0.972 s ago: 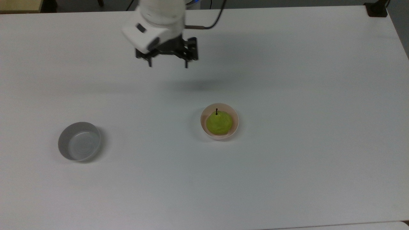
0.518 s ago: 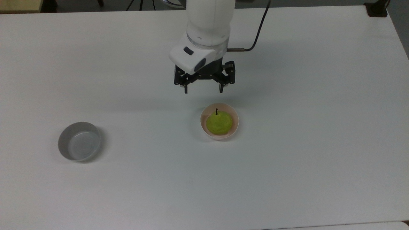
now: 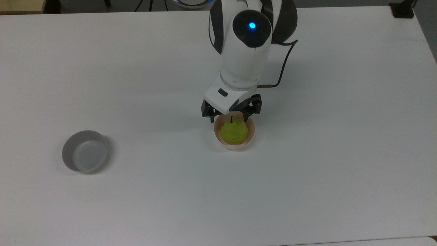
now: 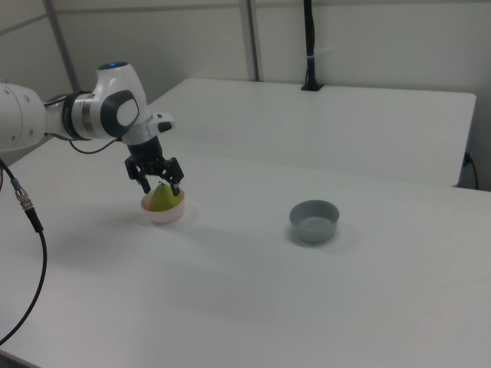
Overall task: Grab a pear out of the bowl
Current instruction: 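Lower the gripper around the green pear and close on it, then lift the grasped pear up out of the pink bowl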
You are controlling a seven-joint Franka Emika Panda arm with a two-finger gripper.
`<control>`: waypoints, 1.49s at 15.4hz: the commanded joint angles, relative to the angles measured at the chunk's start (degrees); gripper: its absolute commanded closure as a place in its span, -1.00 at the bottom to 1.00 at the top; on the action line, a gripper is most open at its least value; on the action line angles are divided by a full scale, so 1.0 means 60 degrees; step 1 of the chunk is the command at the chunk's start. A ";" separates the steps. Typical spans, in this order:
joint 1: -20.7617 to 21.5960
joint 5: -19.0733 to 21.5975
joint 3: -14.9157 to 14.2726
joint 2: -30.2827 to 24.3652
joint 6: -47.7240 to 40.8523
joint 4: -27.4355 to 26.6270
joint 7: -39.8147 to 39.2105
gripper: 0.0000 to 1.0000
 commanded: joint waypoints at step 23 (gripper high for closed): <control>-0.0646 -0.0011 -0.0110 -0.1414 0.0075 -0.0628 -0.0110 0.44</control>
